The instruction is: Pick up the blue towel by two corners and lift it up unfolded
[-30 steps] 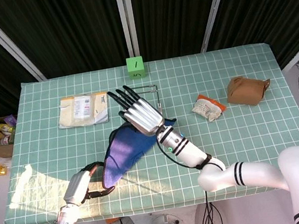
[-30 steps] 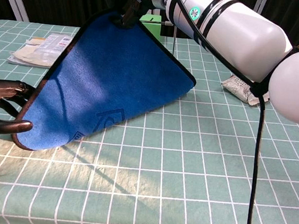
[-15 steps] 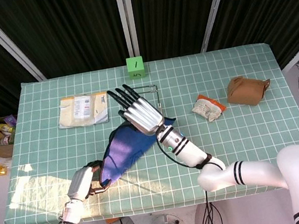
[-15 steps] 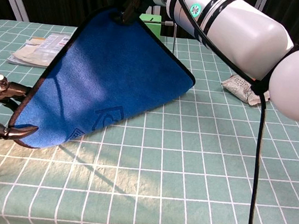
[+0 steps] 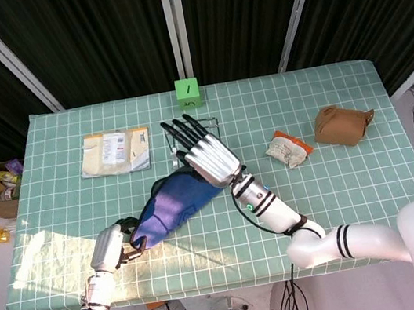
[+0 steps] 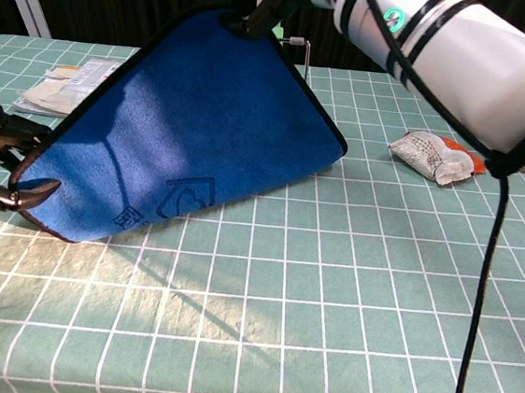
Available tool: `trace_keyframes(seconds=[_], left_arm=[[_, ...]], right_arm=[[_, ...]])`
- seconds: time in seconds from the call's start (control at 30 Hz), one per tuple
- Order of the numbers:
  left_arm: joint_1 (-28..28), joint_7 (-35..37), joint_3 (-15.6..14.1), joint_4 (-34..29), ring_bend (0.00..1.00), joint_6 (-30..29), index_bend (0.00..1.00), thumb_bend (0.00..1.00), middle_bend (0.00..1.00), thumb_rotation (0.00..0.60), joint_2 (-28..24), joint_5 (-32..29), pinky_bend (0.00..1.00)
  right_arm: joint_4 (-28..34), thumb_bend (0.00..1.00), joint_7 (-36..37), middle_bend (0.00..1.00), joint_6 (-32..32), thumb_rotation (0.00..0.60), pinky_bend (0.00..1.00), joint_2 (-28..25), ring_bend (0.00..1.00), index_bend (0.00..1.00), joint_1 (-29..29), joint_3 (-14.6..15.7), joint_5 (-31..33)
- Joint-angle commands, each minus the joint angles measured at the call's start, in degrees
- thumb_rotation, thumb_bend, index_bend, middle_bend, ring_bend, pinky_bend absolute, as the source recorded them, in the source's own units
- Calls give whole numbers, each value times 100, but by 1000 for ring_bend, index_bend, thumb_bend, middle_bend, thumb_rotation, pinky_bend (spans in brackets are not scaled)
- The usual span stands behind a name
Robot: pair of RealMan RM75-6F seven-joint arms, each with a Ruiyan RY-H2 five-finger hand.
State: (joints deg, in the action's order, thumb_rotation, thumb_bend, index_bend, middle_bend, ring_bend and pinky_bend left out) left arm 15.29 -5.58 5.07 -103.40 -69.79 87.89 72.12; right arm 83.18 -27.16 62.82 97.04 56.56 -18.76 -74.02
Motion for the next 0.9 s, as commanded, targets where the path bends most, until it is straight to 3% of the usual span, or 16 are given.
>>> trace_keyframes(seconds=[0.03, 0.13, 0.3, 0.53, 0.9], left_arm=[[114, -423, 127, -224, 347, -89, 799, 615, 423, 600, -184, 24, 419], [303, -1100, 294, -471, 348, -73, 803, 615, 423, 600, -408, -106, 420], [800, -2372, 731, -950, 348, 114, 800, 614, 423, 600, -774, -833, 419], [1617, -3541, 1206, -1394, 347, 283, 802, 613, 423, 600, -883, -1889, 419], [3213, -4689, 2032, -1076, 347, 419, 802, 607, 423, 600, -956, -3973, 418]], right_arm=[[317, 537, 307, 0, 472, 600, 0, -287, 0, 841, -424, 236, -273], [444, 538, 683, 0, 852, 600, 0, -367, 0, 847, -805, 402, -348], [667, 579, 1638, 0, 1098, 600, 0, -351, 0, 867, -1372, 532, -41], [75, 583, 2588, 0, 1241, 600, 0, 4, 0, 886, -1725, 655, -117], [-666, 583, 3343, 33, 1185, 600, 0, 387, 0, 903, -1641, 200, -173]])
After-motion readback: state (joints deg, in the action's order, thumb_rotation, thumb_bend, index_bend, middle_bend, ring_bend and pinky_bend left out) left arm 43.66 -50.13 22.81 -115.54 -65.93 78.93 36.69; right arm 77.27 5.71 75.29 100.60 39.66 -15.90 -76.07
